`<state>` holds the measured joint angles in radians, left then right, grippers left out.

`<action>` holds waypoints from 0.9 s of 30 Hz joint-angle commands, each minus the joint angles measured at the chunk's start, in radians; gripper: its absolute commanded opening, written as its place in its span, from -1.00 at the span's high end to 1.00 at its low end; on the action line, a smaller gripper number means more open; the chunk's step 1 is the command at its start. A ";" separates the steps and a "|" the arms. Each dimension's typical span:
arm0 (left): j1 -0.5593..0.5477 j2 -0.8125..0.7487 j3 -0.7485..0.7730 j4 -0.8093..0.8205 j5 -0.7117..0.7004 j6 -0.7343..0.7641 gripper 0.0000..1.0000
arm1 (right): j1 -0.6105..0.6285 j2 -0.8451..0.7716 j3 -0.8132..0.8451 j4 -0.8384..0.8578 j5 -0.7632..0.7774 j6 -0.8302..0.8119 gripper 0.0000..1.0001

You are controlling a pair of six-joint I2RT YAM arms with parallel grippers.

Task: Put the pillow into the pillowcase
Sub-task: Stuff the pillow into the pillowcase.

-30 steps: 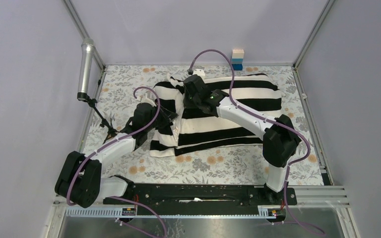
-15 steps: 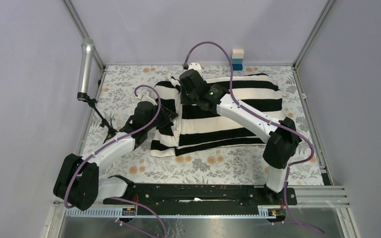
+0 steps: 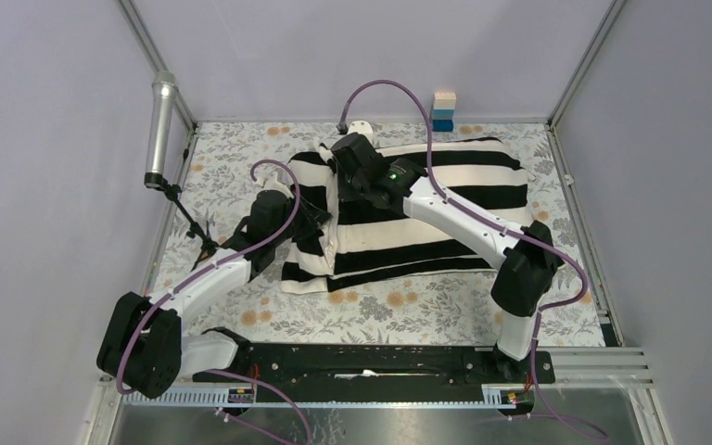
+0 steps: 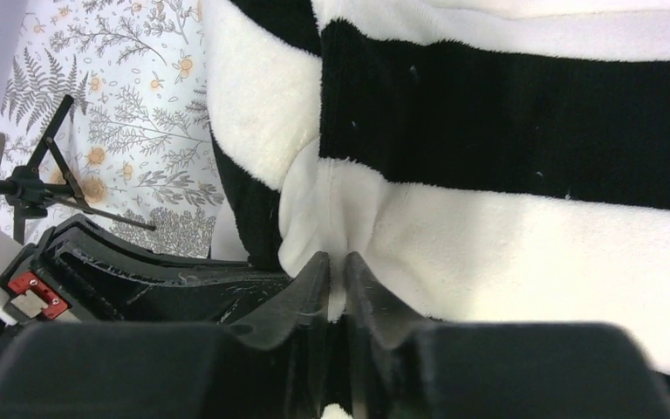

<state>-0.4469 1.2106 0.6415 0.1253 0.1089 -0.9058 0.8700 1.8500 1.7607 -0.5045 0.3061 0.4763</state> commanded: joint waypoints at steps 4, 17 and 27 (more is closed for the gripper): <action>-0.028 0.007 0.018 0.007 0.009 0.012 1.00 | 0.024 -0.016 0.169 -0.095 0.022 -0.040 1.00; -0.096 0.083 0.074 0.090 -0.001 -0.024 1.00 | 0.055 -0.017 0.181 -0.047 -0.229 0.036 1.00; -0.098 0.049 0.251 -0.115 0.003 0.002 0.30 | 0.056 -0.243 -0.113 0.003 -0.034 0.029 0.35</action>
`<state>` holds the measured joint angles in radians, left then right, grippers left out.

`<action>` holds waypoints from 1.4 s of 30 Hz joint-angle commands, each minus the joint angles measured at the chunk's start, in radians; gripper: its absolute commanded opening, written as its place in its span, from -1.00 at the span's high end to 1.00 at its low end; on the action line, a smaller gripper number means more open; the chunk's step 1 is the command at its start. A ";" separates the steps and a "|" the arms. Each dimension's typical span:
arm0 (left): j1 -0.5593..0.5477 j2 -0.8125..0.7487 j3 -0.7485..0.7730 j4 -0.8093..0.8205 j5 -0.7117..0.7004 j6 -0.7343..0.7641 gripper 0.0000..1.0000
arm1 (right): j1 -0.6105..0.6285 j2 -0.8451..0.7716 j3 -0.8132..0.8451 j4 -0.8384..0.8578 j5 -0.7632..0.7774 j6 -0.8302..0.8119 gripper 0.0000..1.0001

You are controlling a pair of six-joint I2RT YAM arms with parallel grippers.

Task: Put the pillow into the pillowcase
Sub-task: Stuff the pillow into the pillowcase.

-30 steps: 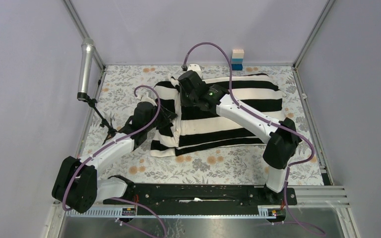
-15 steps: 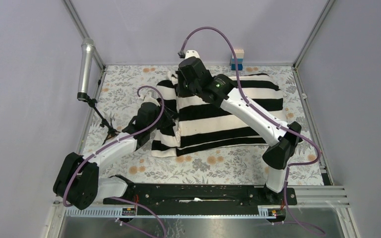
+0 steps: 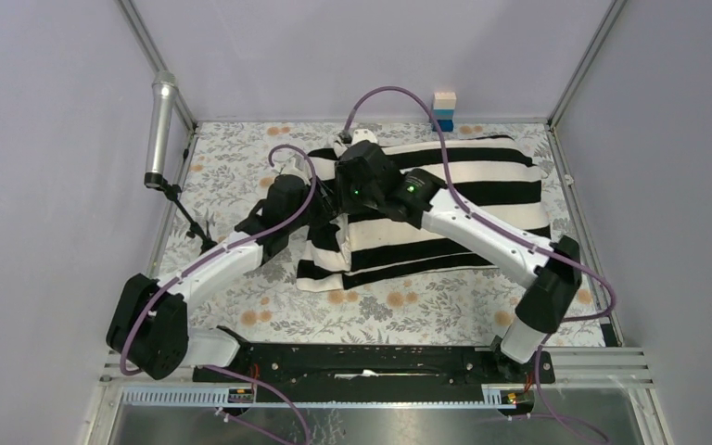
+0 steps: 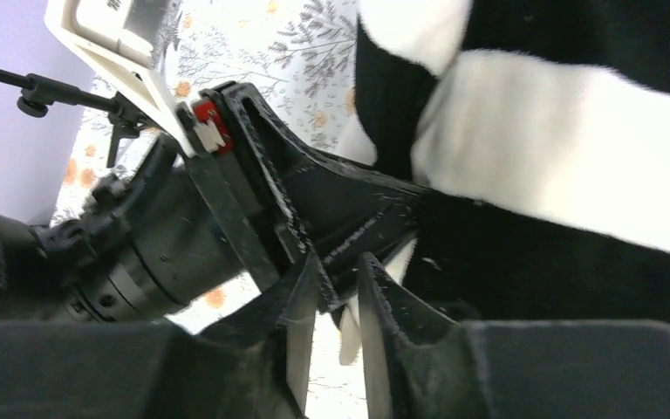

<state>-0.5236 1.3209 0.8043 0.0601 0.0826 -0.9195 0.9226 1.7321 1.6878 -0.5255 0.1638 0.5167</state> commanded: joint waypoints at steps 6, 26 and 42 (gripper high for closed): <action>-0.021 -0.191 0.099 -0.223 -0.013 0.068 0.01 | 0.011 -0.215 -0.136 0.015 0.175 -0.011 0.15; -0.126 -0.139 0.177 -0.463 -0.244 0.210 -0.01 | 0.079 0.015 -0.056 -0.136 0.459 -0.051 0.11; -0.251 -0.118 0.420 -0.611 -0.383 0.303 1.00 | -0.032 -0.083 -0.333 0.124 0.163 0.000 0.95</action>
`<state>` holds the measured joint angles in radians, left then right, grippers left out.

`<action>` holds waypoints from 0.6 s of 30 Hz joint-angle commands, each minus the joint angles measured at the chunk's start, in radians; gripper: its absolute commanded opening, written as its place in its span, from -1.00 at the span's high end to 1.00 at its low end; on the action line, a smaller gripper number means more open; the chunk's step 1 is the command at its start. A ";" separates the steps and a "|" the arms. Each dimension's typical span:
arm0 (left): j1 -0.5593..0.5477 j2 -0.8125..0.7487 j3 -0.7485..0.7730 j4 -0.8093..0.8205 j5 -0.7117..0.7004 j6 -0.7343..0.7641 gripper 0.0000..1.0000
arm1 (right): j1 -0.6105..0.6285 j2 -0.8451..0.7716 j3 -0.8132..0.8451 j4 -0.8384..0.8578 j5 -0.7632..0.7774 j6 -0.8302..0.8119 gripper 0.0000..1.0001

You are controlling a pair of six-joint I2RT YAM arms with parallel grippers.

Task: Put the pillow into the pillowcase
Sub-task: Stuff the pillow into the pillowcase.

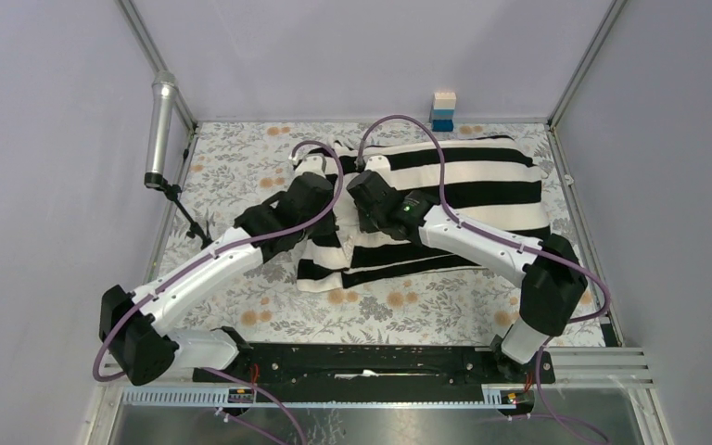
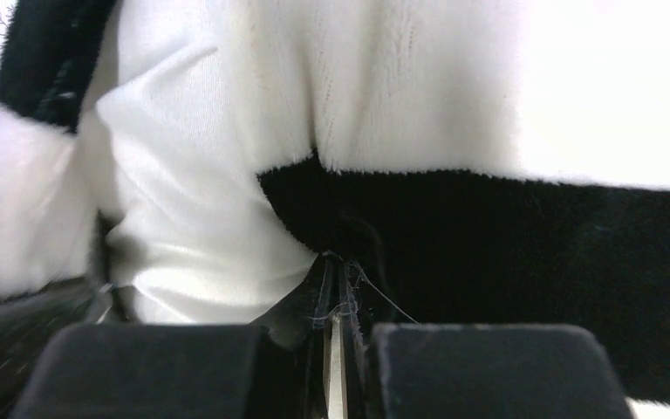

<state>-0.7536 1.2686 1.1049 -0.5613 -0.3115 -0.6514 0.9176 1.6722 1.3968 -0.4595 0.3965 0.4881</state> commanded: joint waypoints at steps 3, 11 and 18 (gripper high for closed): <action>-0.045 -0.066 0.197 -0.013 0.076 0.034 1.00 | -0.031 0.011 -0.041 0.082 -0.082 0.030 1.00; -0.092 -0.076 0.319 -0.136 0.086 0.059 1.00 | -0.064 0.104 -0.032 0.128 -0.103 0.038 1.00; -0.092 -0.141 0.103 0.385 0.381 -0.014 1.00 | -0.091 0.134 -0.020 0.218 -0.257 0.083 1.00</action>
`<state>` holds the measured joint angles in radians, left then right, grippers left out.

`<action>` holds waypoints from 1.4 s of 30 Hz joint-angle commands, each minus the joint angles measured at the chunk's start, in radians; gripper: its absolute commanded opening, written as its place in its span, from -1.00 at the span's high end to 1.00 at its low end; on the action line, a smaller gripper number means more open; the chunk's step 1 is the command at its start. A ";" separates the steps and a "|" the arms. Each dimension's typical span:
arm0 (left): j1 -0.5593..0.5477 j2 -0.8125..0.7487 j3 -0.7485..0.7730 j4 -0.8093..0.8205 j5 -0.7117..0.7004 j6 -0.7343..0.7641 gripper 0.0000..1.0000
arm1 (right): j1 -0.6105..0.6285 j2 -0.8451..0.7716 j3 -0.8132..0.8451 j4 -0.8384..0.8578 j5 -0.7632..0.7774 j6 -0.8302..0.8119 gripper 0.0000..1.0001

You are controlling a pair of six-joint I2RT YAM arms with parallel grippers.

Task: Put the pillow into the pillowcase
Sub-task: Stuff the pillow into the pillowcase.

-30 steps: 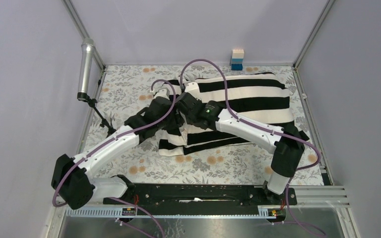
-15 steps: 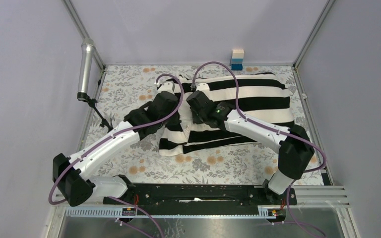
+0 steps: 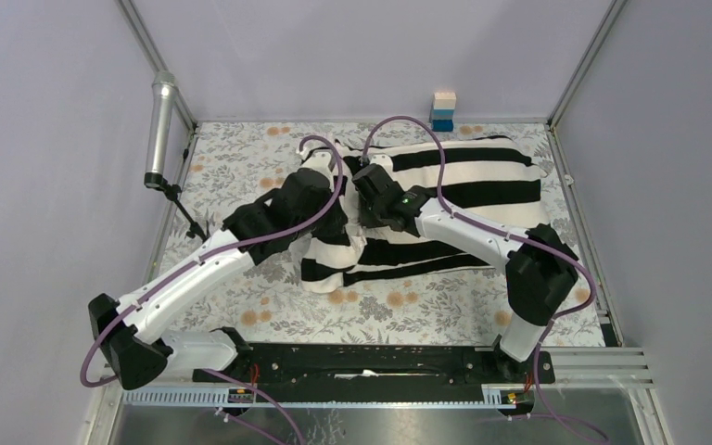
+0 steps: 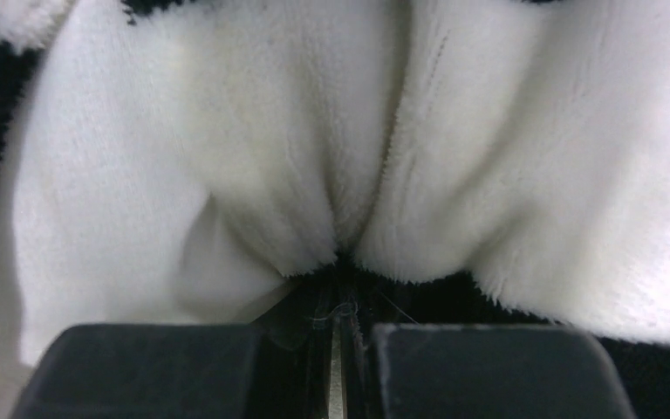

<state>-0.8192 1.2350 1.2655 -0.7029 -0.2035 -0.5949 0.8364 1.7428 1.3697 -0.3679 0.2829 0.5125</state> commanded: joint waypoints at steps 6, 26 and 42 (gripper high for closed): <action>0.014 -0.048 -0.267 0.927 0.278 -0.144 1.00 | -0.014 -0.029 -0.104 0.234 -0.204 0.129 1.00; 0.144 0.095 -0.782 1.403 0.335 -0.384 1.00 | 0.005 -0.286 -0.121 0.166 -0.094 0.098 0.87; 0.114 0.147 -0.767 1.303 0.328 -0.351 1.00 | 0.088 -0.215 -0.006 0.168 -0.240 0.099 1.00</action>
<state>-0.6708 1.3655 0.4839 0.6575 0.0750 -0.9688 0.9070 1.4998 1.3098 -0.3210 0.1528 0.5812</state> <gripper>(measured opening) 0.014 0.020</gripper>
